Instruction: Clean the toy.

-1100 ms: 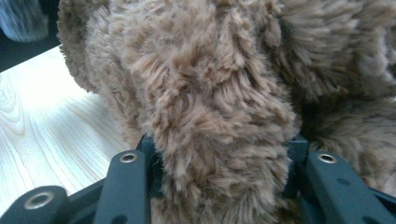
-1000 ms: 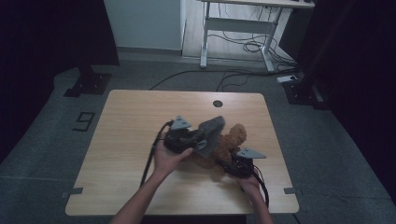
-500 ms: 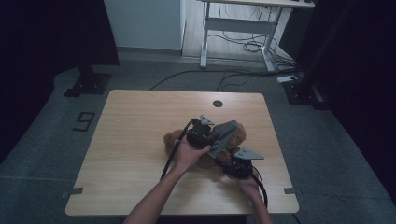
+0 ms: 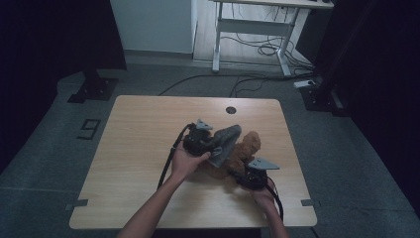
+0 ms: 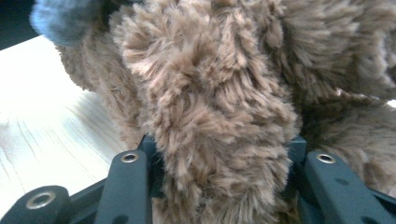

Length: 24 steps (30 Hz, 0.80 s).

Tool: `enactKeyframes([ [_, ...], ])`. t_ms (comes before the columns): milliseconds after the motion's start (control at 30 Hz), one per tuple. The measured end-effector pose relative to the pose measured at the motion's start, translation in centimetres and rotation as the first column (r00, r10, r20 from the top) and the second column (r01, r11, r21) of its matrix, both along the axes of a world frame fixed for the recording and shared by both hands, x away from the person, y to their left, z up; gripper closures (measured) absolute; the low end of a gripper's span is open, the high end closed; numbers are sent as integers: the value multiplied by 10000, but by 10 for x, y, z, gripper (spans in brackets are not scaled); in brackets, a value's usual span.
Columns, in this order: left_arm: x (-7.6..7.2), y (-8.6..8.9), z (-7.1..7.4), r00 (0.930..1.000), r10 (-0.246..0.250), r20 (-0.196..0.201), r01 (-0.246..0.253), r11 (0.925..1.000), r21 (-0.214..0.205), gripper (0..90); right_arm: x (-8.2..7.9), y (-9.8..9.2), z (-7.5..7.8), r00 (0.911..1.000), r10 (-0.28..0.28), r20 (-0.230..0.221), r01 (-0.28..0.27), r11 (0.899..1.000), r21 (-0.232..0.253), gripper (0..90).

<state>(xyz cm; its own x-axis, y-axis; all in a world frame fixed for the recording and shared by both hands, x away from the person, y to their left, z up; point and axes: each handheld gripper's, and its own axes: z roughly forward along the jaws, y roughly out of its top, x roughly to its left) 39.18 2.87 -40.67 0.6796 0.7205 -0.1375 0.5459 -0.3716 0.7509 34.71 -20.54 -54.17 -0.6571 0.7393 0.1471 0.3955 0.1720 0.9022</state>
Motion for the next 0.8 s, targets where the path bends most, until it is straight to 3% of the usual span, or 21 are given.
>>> enactKeyframes([
  [33, 1, -5, 2, 10000, -67, 32, 67, 10000, 1, 734, 0, 0, 0, 10000, 0, 0, 0, 10000, 0, 529],
  [67, 7, -23, 6, 9996, -290, 34, 290, 9996, 50, 733, -1, 1, 0, 10000, -34, 34, 34, 10000, -20, 529],
  [100, 7, -23, 6, 9996, -290, 34, 290, 9996, 50, 732, -1, 1, 0, 10000, -41, 43, 41, 10000, -40, 529],
  [133, 13, -40, 9, 9988, -483, 30, 483, 9988, 126, 732, -1, 1, 0, 9999, -38, 104, 39, 10000, -68, 530],
  [167, 13, -40, 9, 9988, -483, 30, 483, 9988, 126, 732, -1, 1, 0, 9999, -38, 104, 39, 10000, -68, 530],
  [200, 18, -54, 9, 9983, -574, -43, 575, 9982, 167, 731, -2, 2, 1, 9999, -53, 119, 55, 9999, -135, 530],
  [400, 27, -72, -3, 9982, -516, -292, 532, 9969, 587, 730, -2, 3, 1, 9997, -75, 212, 79, 9998, -196, 532],
  [533, 29, -63, -15, 9994, -236, -271, 248, 9987, 436, 732, -3, 4, 1, 9998, -81, 198, 86, 9996, -268, 531],
  [667, 28, -46, -15, 9999, 109, -29, -106, 9955, 941, 732, -2, 3, 1, 9998, -96, 168, 100, 9997, -232, 532],
  [800, 25, -22, -20, 9988, 475, 72, -479, 9949, 890, 732, -2, 3, 1, 9999, -116, 122, 119, 9997, -213, 532],
])
